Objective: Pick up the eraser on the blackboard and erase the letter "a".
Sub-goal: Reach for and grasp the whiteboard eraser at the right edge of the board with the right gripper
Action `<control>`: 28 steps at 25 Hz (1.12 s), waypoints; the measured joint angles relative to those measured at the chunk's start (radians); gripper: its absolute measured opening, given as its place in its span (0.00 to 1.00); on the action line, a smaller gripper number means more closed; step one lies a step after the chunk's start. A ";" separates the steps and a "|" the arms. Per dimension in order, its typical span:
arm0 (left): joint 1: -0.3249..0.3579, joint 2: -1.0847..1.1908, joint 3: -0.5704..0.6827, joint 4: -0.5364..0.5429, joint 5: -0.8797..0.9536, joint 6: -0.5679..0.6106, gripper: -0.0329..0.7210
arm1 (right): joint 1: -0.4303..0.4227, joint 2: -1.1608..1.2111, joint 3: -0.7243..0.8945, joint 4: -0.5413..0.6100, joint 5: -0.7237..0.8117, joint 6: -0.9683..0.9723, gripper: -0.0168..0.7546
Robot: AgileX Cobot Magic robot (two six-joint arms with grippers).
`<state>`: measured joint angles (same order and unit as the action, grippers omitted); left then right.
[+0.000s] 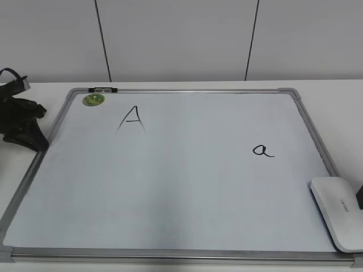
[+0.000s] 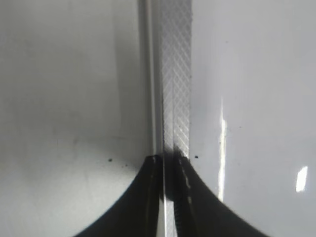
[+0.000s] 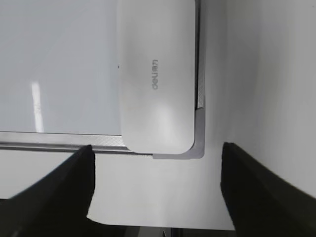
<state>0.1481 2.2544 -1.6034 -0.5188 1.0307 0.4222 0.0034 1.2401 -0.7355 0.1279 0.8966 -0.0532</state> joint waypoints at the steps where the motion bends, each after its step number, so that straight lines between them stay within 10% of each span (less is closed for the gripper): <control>1: 0.000 0.000 0.000 0.000 0.000 0.000 0.09 | 0.000 0.016 0.000 0.000 -0.010 0.000 0.78; 28: 0.000 0.000 0.000 0.000 0.000 0.000 0.09 | 0.102 0.283 -0.020 -0.094 -0.194 0.075 0.89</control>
<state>0.1481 2.2544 -1.6034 -0.5188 1.0307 0.4222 0.1051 1.5230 -0.7557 0.0334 0.7023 0.0222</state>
